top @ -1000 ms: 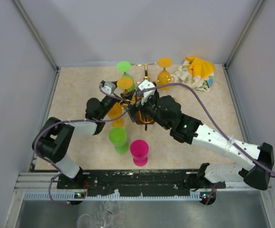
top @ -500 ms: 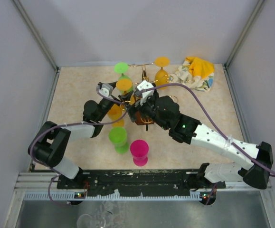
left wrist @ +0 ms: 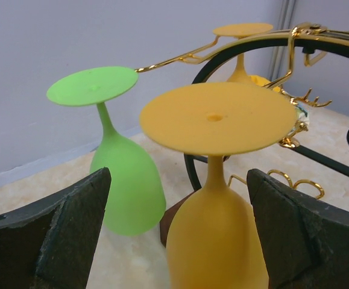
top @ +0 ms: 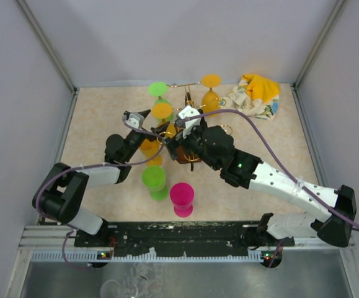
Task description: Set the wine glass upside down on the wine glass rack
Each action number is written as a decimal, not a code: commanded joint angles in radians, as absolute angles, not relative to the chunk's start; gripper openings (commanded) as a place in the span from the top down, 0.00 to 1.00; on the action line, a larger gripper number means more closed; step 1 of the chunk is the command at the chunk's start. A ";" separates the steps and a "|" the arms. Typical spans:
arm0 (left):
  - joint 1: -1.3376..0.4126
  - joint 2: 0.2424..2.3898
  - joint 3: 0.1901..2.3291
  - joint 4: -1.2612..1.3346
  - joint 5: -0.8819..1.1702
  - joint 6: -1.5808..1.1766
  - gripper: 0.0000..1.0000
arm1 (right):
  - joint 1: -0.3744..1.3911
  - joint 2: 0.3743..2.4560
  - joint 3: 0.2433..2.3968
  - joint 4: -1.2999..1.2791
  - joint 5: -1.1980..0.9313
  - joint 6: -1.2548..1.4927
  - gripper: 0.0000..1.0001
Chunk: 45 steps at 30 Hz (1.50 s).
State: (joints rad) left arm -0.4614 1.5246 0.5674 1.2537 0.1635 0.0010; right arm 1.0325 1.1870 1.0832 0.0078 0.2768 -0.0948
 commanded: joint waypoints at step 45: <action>-0.285 1.139 0.849 0.048 0.010 -0.166 0.00 | 1.039 1.004 1.294 -0.413 0.771 0.074 0.07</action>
